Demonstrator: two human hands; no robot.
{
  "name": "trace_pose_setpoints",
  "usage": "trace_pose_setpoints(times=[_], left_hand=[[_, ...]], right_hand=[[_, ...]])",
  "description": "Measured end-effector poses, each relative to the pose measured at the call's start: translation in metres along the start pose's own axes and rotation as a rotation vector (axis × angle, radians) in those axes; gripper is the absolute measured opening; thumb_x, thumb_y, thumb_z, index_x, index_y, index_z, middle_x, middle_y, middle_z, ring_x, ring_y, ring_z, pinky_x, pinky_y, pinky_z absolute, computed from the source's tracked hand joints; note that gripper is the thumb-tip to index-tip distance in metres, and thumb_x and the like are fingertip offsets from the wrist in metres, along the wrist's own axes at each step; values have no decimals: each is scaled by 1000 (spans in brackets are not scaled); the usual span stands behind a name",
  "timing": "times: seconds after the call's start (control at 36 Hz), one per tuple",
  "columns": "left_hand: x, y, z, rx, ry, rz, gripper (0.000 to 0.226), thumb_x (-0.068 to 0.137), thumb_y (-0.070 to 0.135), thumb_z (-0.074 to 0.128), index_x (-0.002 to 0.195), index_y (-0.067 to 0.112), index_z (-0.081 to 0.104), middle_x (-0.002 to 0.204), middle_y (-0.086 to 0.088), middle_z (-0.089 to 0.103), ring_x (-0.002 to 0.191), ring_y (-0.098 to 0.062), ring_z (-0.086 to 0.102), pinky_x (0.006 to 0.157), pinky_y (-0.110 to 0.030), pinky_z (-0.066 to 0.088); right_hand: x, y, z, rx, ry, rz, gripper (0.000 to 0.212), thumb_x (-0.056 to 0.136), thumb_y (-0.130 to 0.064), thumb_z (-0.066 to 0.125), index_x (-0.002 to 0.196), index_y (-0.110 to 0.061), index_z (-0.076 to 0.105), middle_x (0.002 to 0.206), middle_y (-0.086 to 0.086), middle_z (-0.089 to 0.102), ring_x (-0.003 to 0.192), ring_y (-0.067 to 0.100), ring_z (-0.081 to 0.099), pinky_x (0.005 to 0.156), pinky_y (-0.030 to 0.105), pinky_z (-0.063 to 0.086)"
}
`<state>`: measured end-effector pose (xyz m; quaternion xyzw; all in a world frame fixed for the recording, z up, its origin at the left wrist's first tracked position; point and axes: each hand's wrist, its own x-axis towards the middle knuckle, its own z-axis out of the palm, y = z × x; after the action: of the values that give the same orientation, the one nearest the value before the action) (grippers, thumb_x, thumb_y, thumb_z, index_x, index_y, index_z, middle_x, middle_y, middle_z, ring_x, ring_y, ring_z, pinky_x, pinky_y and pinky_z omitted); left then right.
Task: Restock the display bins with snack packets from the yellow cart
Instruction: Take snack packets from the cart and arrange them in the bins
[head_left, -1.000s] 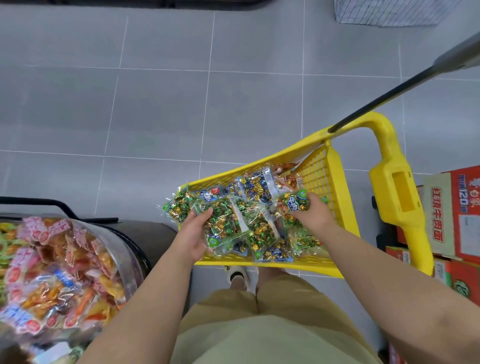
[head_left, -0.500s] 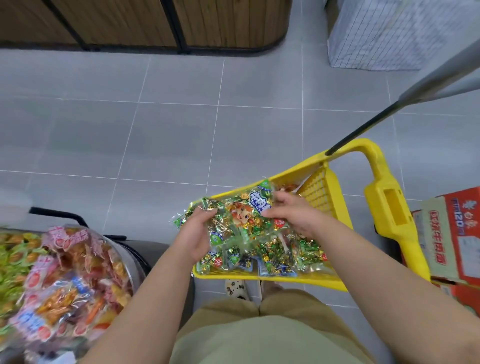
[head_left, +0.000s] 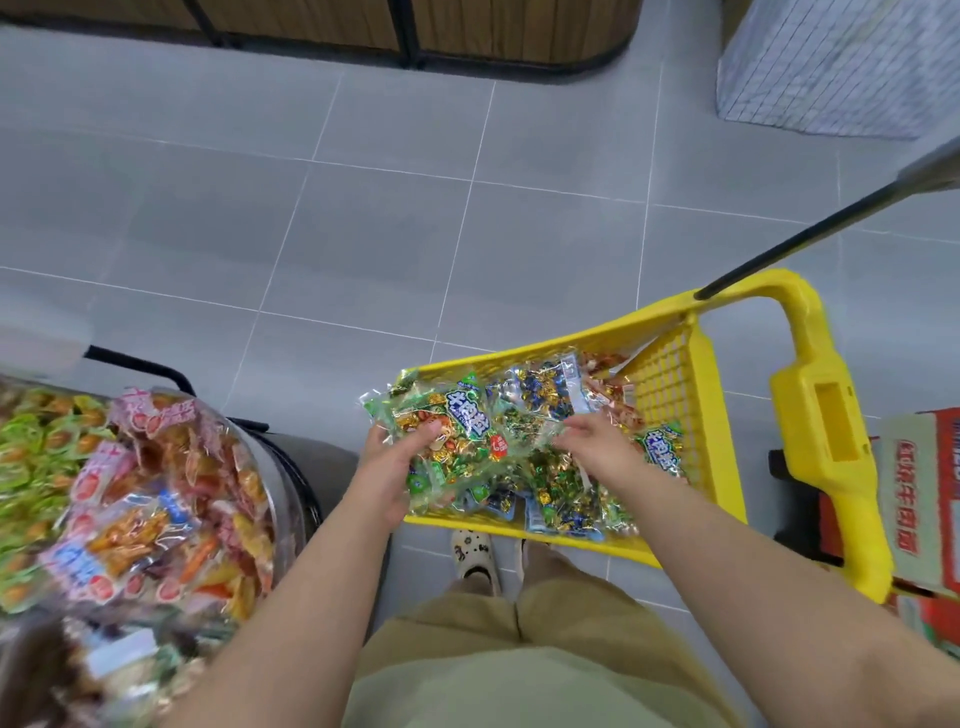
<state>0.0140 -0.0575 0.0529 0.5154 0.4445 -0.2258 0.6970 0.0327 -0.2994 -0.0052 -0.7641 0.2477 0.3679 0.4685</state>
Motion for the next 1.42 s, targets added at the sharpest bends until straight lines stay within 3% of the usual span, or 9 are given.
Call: trace_pose_setpoints(times=[0.19,0.33,0.44,0.61,0.89,1.08,1.17,1.33,1.42], left_hand=[[5,-31,-19,-120,91,-52,57,77,13,73,130,3,53,122,-19,64,111,-36,62,95,-58,48],[8,-52,-27,-111,172,-62,32,83,14,70,113,8,62,87,-6,75,77,-23,73,62,-39,59],[8,-64,-28,-158,194,-66,39,85,14,69,122,5,61,109,-13,71,98,-31,68,82,-48,55],[-1,-68,-27,-222,242,-48,46,83,16,71,126,4,58,117,-17,67,101,-33,67,63,-39,59],[-40,-47,-60,-408,309,97,95,57,28,82,141,9,41,130,-12,60,125,-32,52,107,-57,35],[-96,-39,-131,-622,471,260,70,75,18,79,138,14,49,126,-9,64,115,-25,61,94,-47,51],[-132,-43,-169,-641,562,304,78,67,28,82,137,17,49,127,4,60,120,-13,53,90,-32,41],[-202,-73,-257,-682,733,382,104,62,34,86,147,16,29,152,-6,35,136,-23,34,105,-55,31],[-235,-92,-310,-755,819,445,96,69,28,84,147,17,29,142,-8,44,124,-21,42,98,-45,37]], right_hand=[[19,46,15,-298,-87,25,97,75,-38,77,148,-9,19,151,11,30,135,30,34,109,39,33],[29,50,27,-482,-4,4,108,70,-55,75,148,-9,18,150,10,33,136,31,32,108,41,35],[28,47,27,-508,49,2,121,64,-60,77,149,-9,9,153,11,25,140,33,23,111,46,31],[17,30,13,-189,19,-13,121,63,-53,80,149,-8,7,154,13,22,138,32,28,107,42,33],[-12,-55,34,22,-203,-121,114,68,-44,79,151,-21,4,157,8,16,139,30,27,108,48,28],[-59,-127,112,97,-266,-406,89,68,-25,83,141,-12,33,131,1,50,99,-9,59,81,10,45],[-93,-150,159,71,-264,-493,92,67,-32,83,143,-14,33,143,6,41,123,15,46,97,27,38],[-167,-159,271,-57,-444,-616,73,70,-28,82,130,-15,42,131,5,54,107,14,58,88,25,48],[-207,-154,326,-98,-510,-642,93,71,-36,80,145,-18,28,147,4,38,129,23,43,103,37,38]])
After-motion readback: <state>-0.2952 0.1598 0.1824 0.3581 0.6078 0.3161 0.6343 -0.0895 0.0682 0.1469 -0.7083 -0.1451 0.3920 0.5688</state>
